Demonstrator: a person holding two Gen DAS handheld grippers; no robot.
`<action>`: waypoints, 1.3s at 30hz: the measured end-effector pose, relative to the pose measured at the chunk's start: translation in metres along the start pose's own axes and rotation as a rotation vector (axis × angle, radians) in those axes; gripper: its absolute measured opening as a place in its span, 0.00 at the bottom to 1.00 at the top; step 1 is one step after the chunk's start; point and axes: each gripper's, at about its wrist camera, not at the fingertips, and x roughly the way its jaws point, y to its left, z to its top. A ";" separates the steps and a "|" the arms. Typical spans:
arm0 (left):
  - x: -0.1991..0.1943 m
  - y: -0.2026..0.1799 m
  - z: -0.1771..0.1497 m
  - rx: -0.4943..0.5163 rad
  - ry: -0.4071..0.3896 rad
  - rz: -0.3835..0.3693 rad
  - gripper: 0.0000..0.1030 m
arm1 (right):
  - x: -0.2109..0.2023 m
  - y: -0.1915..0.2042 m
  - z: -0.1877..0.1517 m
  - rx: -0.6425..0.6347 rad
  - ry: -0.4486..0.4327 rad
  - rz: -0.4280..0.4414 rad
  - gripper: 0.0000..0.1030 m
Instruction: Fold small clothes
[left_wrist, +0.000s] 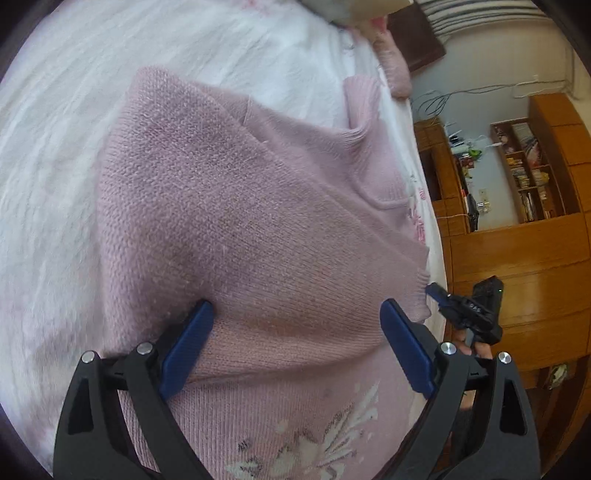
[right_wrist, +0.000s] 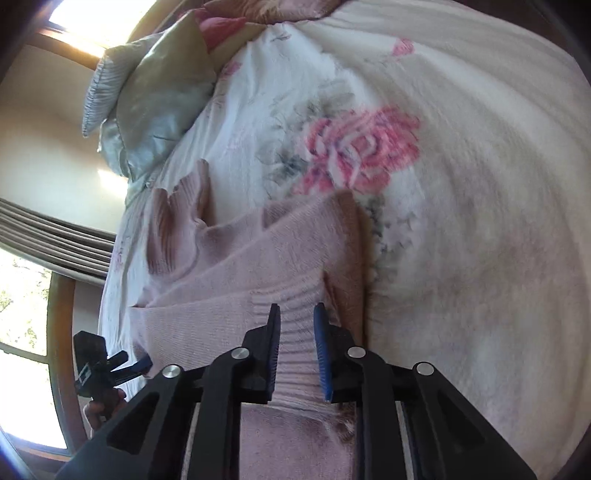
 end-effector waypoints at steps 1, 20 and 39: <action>-0.005 -0.011 0.012 0.039 -0.013 0.005 0.87 | -0.001 0.011 0.010 -0.028 -0.001 0.020 0.19; 0.098 -0.097 0.199 0.239 -0.093 0.112 0.68 | 0.173 0.134 0.137 -0.173 0.012 0.017 0.38; -0.002 -0.136 0.115 0.433 -0.256 -0.026 0.06 | 0.043 0.160 0.075 -0.323 -0.149 0.174 0.08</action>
